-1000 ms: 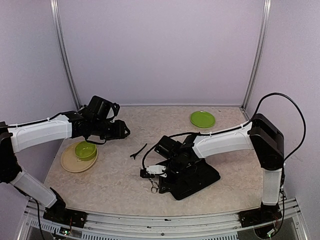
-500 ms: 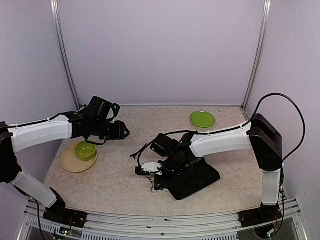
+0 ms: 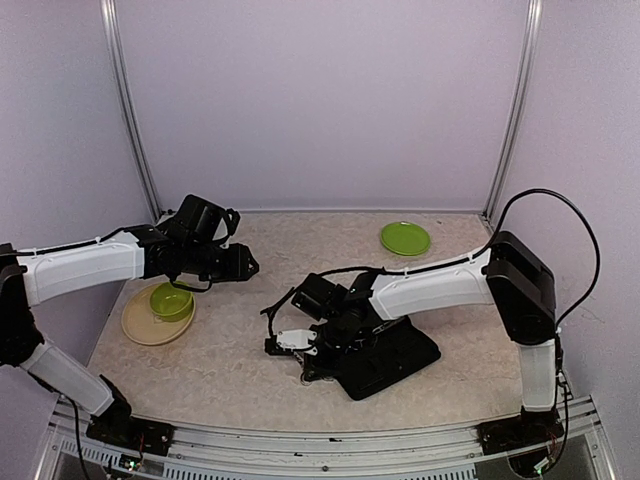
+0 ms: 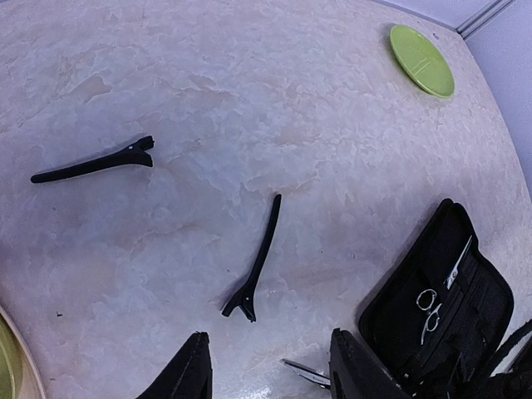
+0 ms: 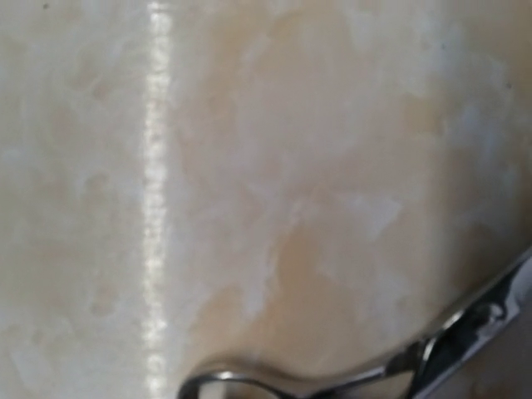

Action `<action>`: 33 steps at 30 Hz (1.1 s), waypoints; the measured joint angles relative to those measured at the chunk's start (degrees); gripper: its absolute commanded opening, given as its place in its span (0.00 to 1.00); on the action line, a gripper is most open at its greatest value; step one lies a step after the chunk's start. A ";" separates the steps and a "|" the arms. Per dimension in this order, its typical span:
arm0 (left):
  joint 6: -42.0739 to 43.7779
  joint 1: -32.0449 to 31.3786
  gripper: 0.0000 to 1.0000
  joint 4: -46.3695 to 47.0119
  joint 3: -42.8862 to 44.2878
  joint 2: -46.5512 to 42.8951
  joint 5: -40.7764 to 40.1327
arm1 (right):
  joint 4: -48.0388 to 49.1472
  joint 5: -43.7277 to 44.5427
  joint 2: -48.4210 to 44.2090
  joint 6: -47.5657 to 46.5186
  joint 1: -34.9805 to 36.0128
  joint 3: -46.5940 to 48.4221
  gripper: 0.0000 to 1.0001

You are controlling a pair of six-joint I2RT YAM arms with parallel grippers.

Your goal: Sort the hair-cutting tools

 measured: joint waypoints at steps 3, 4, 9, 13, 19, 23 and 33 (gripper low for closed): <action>0.02 0.00 0.48 0.02 -0.04 0.00 0.00 | -0.04 1.68 0.07 0.17 0.61 0.22 0.22; 0.02 0.00 0.48 0.02 -0.04 0.00 0.00 | -0.11 2.56 0.22 0.26 0.94 0.50 0.22; 0.07 0.00 0.48 0.22 -0.20 -0.02 0.02 | -0.20 7.63 1.97 0.31 3.04 2.99 0.19; 0.28 0.00 0.48 0.35 -0.42 0.00 0.04 | -1.29 10.34 3.15 0.24 3.67 5.11 0.21; 1.05 0.00 0.48 0.37 -0.42 -0.02 0.07 | -3.45 11.61 4.48 -0.44 3.82 7.54 0.07; 1.29 0.00 0.48 0.35 -0.42 -0.02 0.07 | -3.17 12.52 4.42 -1.07 3.91 7.56 0.01; 2.40 0.74 0.48 0.07 -0.07 0.00 -0.07 | -4.15 15.80 0.50 -6.56 3.98 6.12 0.00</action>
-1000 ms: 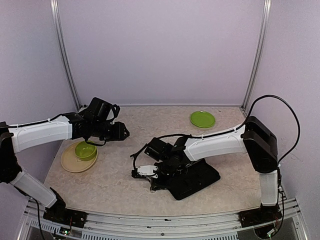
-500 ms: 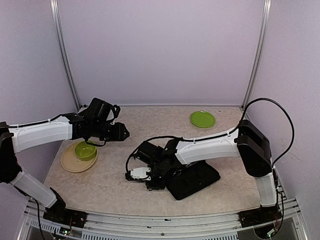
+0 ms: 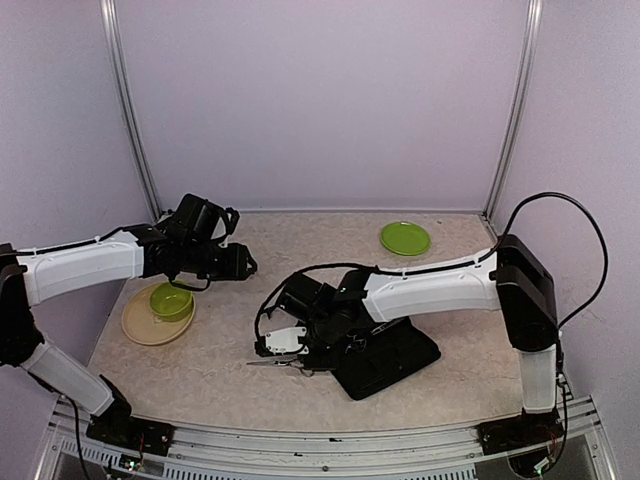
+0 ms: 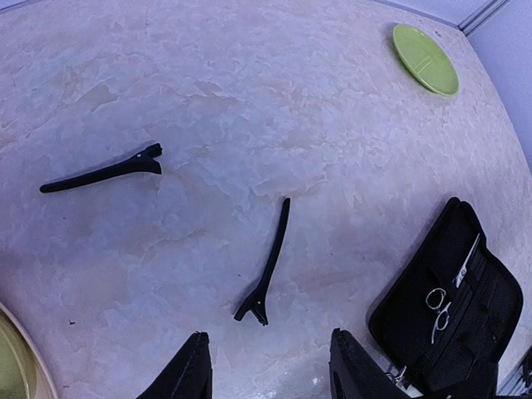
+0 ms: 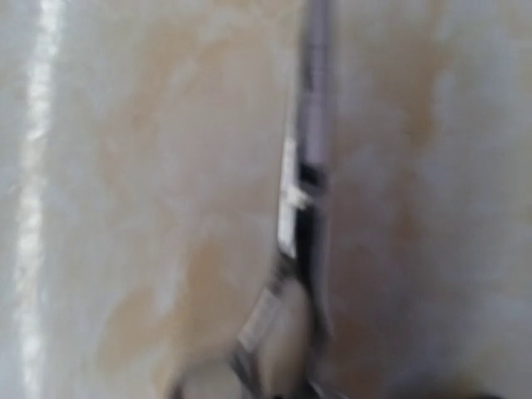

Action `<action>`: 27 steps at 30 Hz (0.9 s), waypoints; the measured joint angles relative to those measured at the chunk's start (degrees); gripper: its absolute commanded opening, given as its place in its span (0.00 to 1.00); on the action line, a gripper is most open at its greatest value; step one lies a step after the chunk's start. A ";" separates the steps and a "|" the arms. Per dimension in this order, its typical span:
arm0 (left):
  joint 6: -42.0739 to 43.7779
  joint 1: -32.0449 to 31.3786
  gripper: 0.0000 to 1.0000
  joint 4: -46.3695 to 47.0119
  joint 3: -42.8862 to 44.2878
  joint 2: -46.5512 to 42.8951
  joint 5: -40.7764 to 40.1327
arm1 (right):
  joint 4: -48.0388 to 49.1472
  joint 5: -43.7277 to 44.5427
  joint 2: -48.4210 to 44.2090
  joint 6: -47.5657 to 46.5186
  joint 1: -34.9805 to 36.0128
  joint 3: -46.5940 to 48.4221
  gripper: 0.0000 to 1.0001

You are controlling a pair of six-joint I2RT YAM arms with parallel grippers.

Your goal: Sort the hair-cutting tools

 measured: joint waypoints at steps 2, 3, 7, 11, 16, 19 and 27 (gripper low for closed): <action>0.15 0.31 0.48 -0.13 0.33 0.00 -0.17 | -0.17 0.20 -2.78 -1.29 0.00 -0.52 0.00; 0.22 0.50 0.48 -0.15 0.44 0.00 -0.28 | -0.09 0.24 -4.28 -1.88 0.00 -0.83 0.00; 0.44 0.92 0.48 -0.39 0.50 0.00 -0.63 | 1.22 0.83 -9.99 -4.46 0.00 -3.50 0.00; 0.81 0.92 0.47 -0.94 0.52 0.00 -0.46 | 1.84 0.96 -13.03 -6.45 -0.13 -7.13 0.03; 1.53 0.92 0.47 -1.53 0.42 0.20 0.35 | 2.08 -0.96 -12.52 -6.21 -0.76 -7.93 0.11; 1.68 0.92 0.47 -1.64 -0.26 0.17 0.52 | 2.19 -2.75 -10.51 -5.38 -1.51 -6.73 0.12; 1.66 0.92 0.47 -1.64 -2.51 -0.04 0.74 | 1.14 -7.65 -4.37 -3.89 -6.51 -2.10 0.19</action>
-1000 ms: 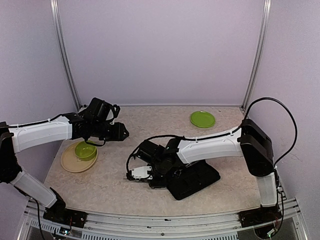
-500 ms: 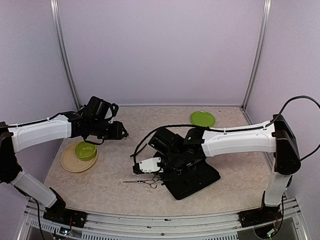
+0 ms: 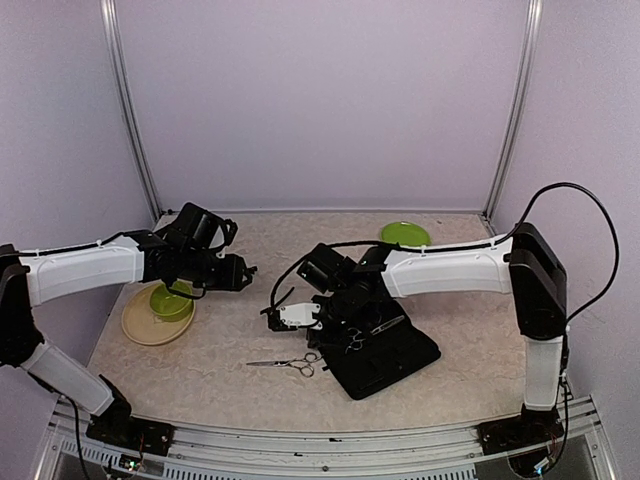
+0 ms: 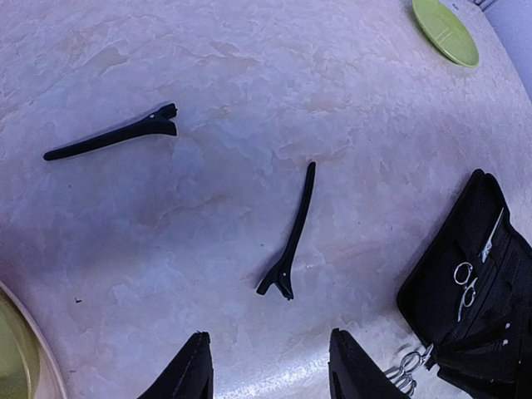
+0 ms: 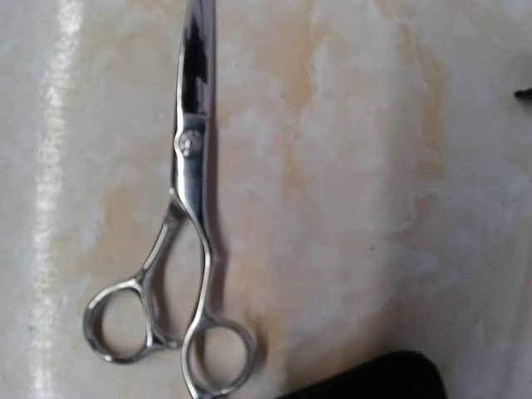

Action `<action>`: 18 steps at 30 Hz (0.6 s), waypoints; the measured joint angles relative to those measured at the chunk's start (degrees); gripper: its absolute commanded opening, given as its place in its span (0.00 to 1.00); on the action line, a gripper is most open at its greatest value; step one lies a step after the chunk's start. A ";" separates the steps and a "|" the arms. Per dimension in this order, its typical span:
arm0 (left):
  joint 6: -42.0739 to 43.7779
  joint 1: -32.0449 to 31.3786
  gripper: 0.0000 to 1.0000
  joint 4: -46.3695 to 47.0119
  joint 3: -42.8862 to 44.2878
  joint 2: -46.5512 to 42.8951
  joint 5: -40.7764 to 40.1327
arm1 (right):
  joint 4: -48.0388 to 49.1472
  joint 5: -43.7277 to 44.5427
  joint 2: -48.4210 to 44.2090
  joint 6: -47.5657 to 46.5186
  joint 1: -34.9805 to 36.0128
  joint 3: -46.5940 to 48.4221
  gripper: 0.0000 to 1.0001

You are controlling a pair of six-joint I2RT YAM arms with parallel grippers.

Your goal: Sort the hair-cutting tools

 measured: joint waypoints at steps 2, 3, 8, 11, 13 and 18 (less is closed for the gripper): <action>0.00 0.00 0.47 0.04 -0.22 -0.15 0.02 | -0.79 -0.70 0.50 0.00 -0.35 0.79 0.19; 0.00 0.00 0.47 0.07 -0.28 -0.22 0.02 | -1.01 -0.98 0.79 0.00 -0.33 1.16 0.20; 0.00 0.00 0.47 0.68 -0.70 -0.33 0.22 | -1.95 -2.51 2.91 0.04 -0.28 2.16 0.20; 0.00 0.00 0.47 0.94 -1.16 -0.33 0.44 | -2.45 -3.02 4.63 0.04 -0.26 2.78 0.20; 0.00 0.00 0.47 1.09 -1.31 -0.33 0.52 | -2.64 -2.97 5.77 0.04 -0.24 3.23 0.20; 0.00 0.00 0.47 1.33 -1.46 -0.33 0.83 | -2.58 -2.69 7.28 0.02 -0.24 4.22 0.19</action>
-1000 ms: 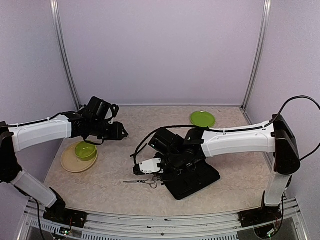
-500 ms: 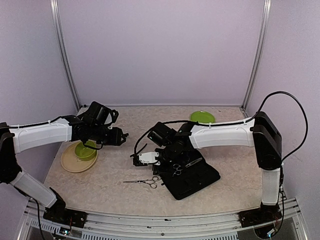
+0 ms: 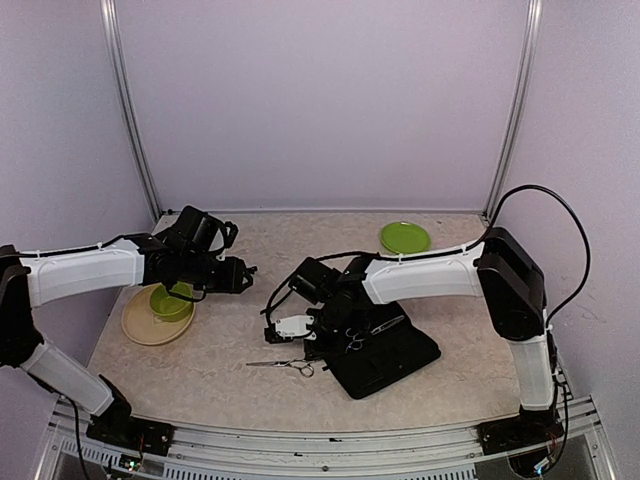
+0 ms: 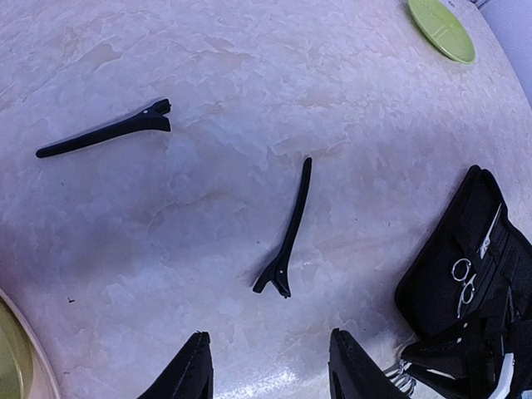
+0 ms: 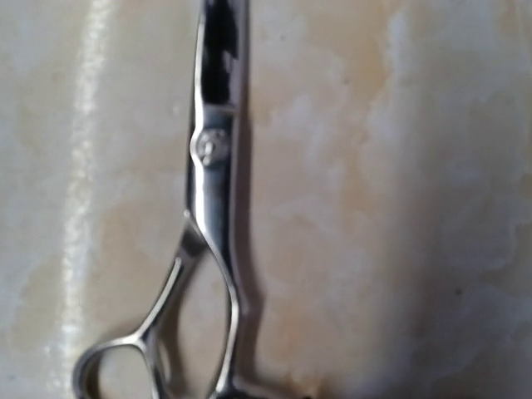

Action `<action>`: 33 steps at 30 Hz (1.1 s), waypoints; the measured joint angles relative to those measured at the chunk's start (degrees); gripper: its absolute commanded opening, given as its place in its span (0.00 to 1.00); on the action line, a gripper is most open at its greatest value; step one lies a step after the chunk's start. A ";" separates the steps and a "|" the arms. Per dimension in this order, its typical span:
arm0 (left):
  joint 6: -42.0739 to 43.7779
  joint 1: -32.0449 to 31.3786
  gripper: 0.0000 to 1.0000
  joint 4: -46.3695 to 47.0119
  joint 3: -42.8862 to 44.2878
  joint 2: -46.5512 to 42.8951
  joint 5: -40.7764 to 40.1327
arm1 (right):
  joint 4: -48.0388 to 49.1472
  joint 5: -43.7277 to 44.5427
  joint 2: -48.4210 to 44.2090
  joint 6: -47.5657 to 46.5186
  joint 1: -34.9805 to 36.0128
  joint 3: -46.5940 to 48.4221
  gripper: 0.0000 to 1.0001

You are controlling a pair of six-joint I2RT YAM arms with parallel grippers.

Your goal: Sort the hair-cutting tools

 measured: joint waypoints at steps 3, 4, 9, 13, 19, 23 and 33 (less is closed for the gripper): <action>0.02 0.00 0.47 0.37 -0.33 0.00 0.02 | 0.07 0.22 0.74 0.02 0.00 0.02 0.17; 0.00 0.00 0.47 0.39 -0.42 0.00 0.04 | 0.26 0.20 0.92 0.00 0.00 0.09 0.16; 0.02 0.00 0.47 0.63 -0.61 0.00 0.04 | 0.55 0.28 1.22 -0.13 0.00 0.11 0.19; 0.02 0.00 0.47 0.79 -0.61 0.00 0.11 | 0.52 0.50 1.62 -0.87 0.20 0.26 0.12; 0.07 0.00 0.47 0.87 -0.61 0.00 0.26 | 0.42 -0.22 1.66 -1.49 0.39 0.35 0.00; 0.26 0.00 0.47 0.87 -0.61 0.00 0.24 | 0.59 -0.24 1.51 -1.99 0.46 0.61 0.00; 1.14 0.24 0.47 0.76 -0.39 0.00 -0.48 | -2.40 -1.20 -0.50 -2.36 0.63 1.40 0.00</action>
